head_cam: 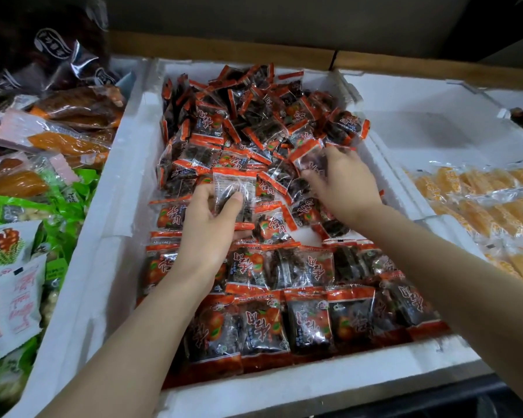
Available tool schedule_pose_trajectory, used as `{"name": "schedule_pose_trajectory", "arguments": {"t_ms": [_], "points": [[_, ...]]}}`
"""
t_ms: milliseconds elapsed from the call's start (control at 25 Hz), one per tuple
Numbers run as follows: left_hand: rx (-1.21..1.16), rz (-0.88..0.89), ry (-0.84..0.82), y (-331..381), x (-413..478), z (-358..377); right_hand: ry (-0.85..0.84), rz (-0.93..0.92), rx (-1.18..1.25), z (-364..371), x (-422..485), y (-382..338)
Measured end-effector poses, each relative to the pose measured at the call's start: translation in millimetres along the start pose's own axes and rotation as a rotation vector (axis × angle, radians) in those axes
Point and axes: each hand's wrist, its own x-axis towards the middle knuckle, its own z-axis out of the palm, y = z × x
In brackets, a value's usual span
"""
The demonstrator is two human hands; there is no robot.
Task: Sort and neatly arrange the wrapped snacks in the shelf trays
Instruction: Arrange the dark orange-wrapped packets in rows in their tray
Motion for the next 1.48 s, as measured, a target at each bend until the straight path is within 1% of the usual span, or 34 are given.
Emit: {"name": "schedule_pose_trajectory", "arguments": {"t_ms": [40, 80, 160, 200, 240, 360, 400, 440, 560, 680, 720, 760, 800, 840, 880, 920, 960, 1000, 1040, 1080, 1160, 1240, 1280, 1320, 1400, 1440, 1480], "points": [[0.025, 0.002, 0.005, -2.6, 1.9, -0.6, -0.003, 0.055, 0.118, -7.2, -3.6, 1.5], [0.054, 0.008, 0.004, -3.8, 2.4, -0.5, -0.045, 0.091, 0.243, -14.8, -9.9, 3.4], [0.107, 0.017, -0.007, -4.6, 1.3, 0.0, -0.196, 0.166, 0.498, -28.4, -27.7, 6.0], [0.111, 0.017, -0.017, -4.4, 0.5, 0.4, -0.265, 0.201, 0.57, -32.2, -37.6, 7.0], [0.093, 0.008, -0.031, -4.1, -0.1, 1.1, -0.311, 0.207, 0.562, -31.0, -45.2, 11.7], [0.031, -0.031, -0.07, -2.3, -3.6, 2.7, -0.474, 0.213, 0.4, -18.6, -55.8, 26.4], [0.03, -0.036, -0.075, -1.1, -5.9, 3.8, -0.528, 0.218, 0.385, -12.8, -56.5, 30.8], [0.037, -0.041, -0.077, 0.3, -7.8, 4.4, -0.546, 0.226, 0.386, -9.6, -56.9, 32.8], [0.065, -0.059, -0.09, 1.2, -9.3, 4.7, -0.503, 0.284, 0.481, -7.1, -56.5, 35.8], [0.066, -0.069, -0.108, -0.7, -7.2, 3.9, -0.52, 0.349, 0.55, -7.4, -60.1, 39.0], [0.062, -0.075, -0.111, -1.3, -7.2, 3.7, -0.541, 0.326, 0.497, -9.3, -60.7, 38.8], [0.049, -0.075, -0.117, -1.0, -8.0, 3.8, -0.547, 0.262, 0.394, -12.6, -60.8, 37.3], [0.032, -0.077, -0.123, -1.4, -8.8, 4.3, -0.509, 0.172, 0.27, -17.2, -59.0, 36.0], [0.019, -0.082, -0.129, -1.9, -9.2, 5.3, -0.425, 0.091, 0.198, -23.1, -56.3, 32.9], [0.016, -0.081, -0.137, -2.5, -8.9, 6.0, -0.338, 0.052, 0.221, -29.4, -53.3, 27.1], [0.025, -0.067, -0.152, -2.7, -9.0, 6.3, -0.294, 0.055, 0.334, -36.3, -51.1, 18.9], [0.043, -0.043, -0.183, -2.0, -10.5, 7.4, -0.318, 0.09, 0.508, -41.3, -49.7, 9.6], [0.048, -0.012, -0.227, -0.1, -13.7, 9.5, -0.39, 0.123, 0.677, -44.5, -50.6, 0.0], [0.038, 0.022, -0.278, 2.5, -17.8, 12.5, -0.46, 0.127, 0.773, -44.7, -53.5, -7.5], [0.027, 0.05, -0.319, 5.5, -21.2, 16.2, -0.504, 0.098, 0.795, -44.4, -56.3, -12.9], [0.045, 0.103, -0.334, 11.5, -21.2, 26.2, -0.479, 0.03, 0.787, -44.7, -55.0, -16.8], [0.192, 0.172, -0.295, 11.5, -9.5, 34.7, -0.404, 0.096, 0.85, -43.4, -42.7, -10.8], [0.332, 0.21, -0.296, 8.8, -1.2, 36.7, -0.368, 0.154, 0.881, -40.7, -34.5, -4.6], [0.517, 0.259, -0.333, 4.1, 6.6, 37.5, -0.322, 0.193, 0.844, -37.8, -26.6, 1.9], [0.952, 0.368, -0.448, -9.7, 19.8, 37.1, -0.245, 0.19, 0.561, -29.0, -14.2, 16.9], [1.108, 0.406, -0.477, -15.7, 24.7, 36.1, -0.22, 0.187, 0.428, -24.8, -10.3, 24.2], [1.192, 0.434, -0.476, -19.7, 30.0, 36.0, -0.198, 0.197, 0.349, -22.2, -7.0, 29.6]]}}
